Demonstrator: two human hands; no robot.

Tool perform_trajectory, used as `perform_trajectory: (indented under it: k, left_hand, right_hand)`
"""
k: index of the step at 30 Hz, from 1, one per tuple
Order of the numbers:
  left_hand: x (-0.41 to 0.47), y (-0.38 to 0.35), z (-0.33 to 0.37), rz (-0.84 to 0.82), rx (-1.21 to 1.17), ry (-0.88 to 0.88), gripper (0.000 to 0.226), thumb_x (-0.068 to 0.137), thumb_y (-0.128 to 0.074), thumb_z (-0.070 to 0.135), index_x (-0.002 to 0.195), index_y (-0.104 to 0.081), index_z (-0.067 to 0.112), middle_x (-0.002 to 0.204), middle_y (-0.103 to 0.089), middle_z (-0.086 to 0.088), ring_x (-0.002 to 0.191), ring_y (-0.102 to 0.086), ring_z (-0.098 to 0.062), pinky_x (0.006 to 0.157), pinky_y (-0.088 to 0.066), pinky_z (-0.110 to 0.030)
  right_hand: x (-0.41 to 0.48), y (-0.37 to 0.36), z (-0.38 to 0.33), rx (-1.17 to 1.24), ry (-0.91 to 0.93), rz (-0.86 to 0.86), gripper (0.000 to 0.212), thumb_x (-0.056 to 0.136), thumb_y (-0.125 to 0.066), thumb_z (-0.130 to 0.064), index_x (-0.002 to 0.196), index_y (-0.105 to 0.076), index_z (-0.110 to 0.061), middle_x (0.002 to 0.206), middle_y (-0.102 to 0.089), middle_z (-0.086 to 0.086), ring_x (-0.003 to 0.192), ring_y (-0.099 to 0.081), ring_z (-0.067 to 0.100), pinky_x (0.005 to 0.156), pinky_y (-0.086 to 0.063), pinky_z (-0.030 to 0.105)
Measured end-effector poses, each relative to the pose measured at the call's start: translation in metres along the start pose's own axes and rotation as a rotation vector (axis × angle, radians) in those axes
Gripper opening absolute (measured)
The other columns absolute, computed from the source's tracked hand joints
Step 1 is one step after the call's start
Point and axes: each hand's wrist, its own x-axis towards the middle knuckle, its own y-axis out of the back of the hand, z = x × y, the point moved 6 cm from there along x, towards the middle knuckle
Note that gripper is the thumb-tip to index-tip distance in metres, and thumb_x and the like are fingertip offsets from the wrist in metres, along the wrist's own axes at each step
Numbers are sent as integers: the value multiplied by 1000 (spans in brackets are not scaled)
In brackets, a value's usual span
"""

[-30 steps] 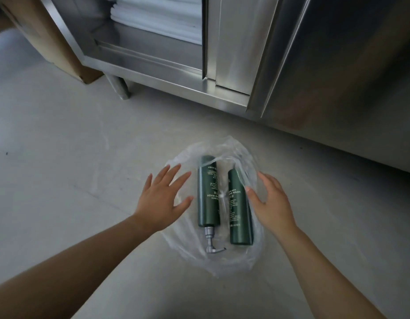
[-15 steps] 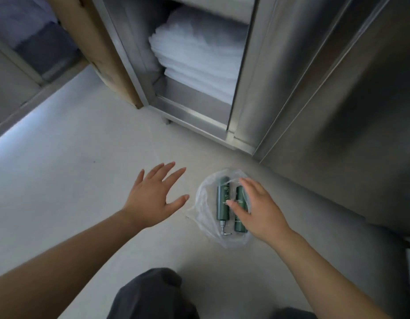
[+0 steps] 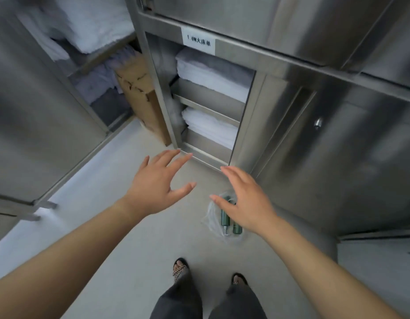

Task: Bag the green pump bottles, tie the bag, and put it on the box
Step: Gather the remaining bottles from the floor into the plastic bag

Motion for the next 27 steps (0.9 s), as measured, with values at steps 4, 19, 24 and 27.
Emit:
perform_trajectory:
  k: [4, 19, 24, 27]
  left_hand:
    - [-14, 49, 19, 88, 35, 46, 73, 77, -22, 75, 142, -22, 40, 150, -31, 3, 139, -26, -20, 111, -21, -54]
    - [-180, 72, 19, 271, 34, 515, 75, 76, -21, 76, 140, -29, 37, 149, -34, 2, 137, -31, -21, 110, -27, -54]
    - [-269, 73, -2, 334, 29, 713, 72, 78, -25, 73, 139, -33, 36, 146, -39, 2, 133, -37, -21, 106, -32, -53]
    - [-321, 72, -22, 370, 16, 816, 72, 78, -25, 73, 139, -33, 36, 146, -39, 1, 133, -37, -22, 106, -32, -53]
  right_hand:
    - [-3, 51, -27, -34, 93, 54, 76, 83, -47, -61, 144, -26, -20, 152, -26, -1, 140, -22, 16, 114, -21, 32]
    - [-29, 34, -117, -71, 515, -179, 78, 82, -43, -65, 144, -26, -19, 152, -26, -2, 140, -21, 16, 115, -24, 39]
    - [-52, -13, -188, -96, 687, -294, 74, 85, -47, -60, 143, -29, -18, 151, -29, -2, 140, -24, 16, 115, -23, 36]
    - [-69, -44, -231, -119, 781, -346, 75, 81, -40, -64, 141, -32, -18, 149, -32, -2, 138, -26, 15, 114, -24, 32]
